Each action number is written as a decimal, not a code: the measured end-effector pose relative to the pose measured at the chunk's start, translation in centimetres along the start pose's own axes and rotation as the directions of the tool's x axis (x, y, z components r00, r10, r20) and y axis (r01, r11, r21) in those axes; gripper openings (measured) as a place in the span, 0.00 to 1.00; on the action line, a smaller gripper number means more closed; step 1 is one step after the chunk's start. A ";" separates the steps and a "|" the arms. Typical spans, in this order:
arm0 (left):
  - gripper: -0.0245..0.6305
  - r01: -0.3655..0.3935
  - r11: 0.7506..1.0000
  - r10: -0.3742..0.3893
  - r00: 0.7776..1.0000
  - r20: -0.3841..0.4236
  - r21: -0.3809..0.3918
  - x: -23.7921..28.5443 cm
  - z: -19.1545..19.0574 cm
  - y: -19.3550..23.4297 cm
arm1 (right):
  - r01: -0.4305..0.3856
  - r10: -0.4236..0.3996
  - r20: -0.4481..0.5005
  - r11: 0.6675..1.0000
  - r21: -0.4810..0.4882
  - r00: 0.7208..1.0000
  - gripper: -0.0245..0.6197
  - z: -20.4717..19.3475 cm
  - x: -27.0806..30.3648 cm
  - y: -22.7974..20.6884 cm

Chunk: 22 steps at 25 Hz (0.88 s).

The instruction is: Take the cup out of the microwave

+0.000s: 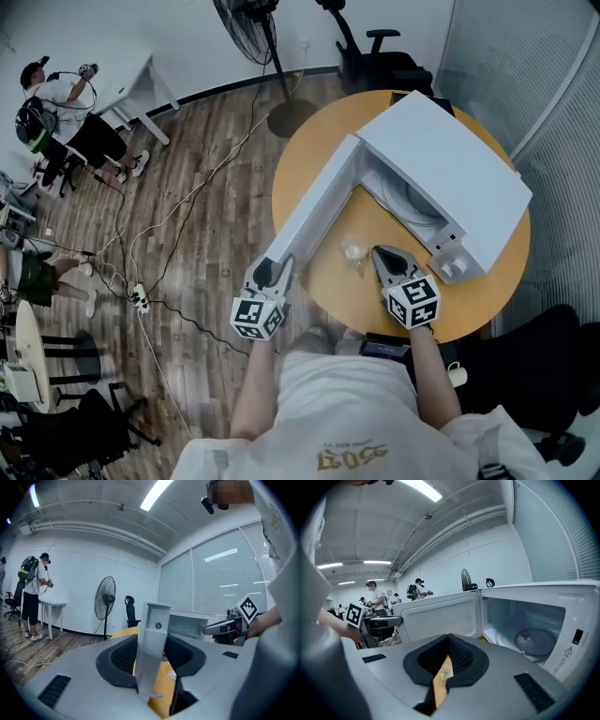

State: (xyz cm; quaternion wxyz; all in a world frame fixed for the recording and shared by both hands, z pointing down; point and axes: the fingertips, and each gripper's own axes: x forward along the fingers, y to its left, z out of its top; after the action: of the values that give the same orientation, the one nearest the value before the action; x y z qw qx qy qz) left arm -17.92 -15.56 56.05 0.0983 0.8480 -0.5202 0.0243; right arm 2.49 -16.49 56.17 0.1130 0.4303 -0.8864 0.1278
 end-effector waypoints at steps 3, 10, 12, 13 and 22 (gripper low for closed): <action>0.33 -0.001 1.000 0.001 1.000 0.001 -0.003 0.0 -0.1 0.0 | 0.003 -0.003 -0.001 1.000 0.002 1.000 0.06 -0.2 0.0 -0.1; 0.33 -0.003 1.000 0.003 1.000 0.004 -0.006 0.1 -0.2 -0.1 | 0.007 -0.007 0.005 1.000 0.009 1.000 0.06 -0.3 0.1 -0.5; 0.33 -0.003 1.000 0.003 1.000 0.005 -0.006 0.2 -0.3 -0.1 | 0.011 -0.011 0.009 1.000 0.012 1.000 0.06 -0.3 0.2 -0.6; 0.33 -0.003 1.000 0.003 1.000 0.005 -0.006 0.2 -0.3 -0.1 | 0.012 -0.013 0.011 1.000 0.013 1.000 0.06 -0.2 0.2 -0.7; 0.33 -0.001 1.000 0.001 1.000 0.004 -0.008 0.3 -0.4 -0.2 | 0.010 -0.010 0.009 1.000 0.006 1.000 0.06 -0.4 0.5 -0.5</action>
State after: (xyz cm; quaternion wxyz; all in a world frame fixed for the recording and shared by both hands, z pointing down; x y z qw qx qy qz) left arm -17.60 -15.63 56.44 0.1006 0.8473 -0.5211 0.0206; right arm 2.67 -17.03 56.79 0.1083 0.4356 -0.8844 0.1281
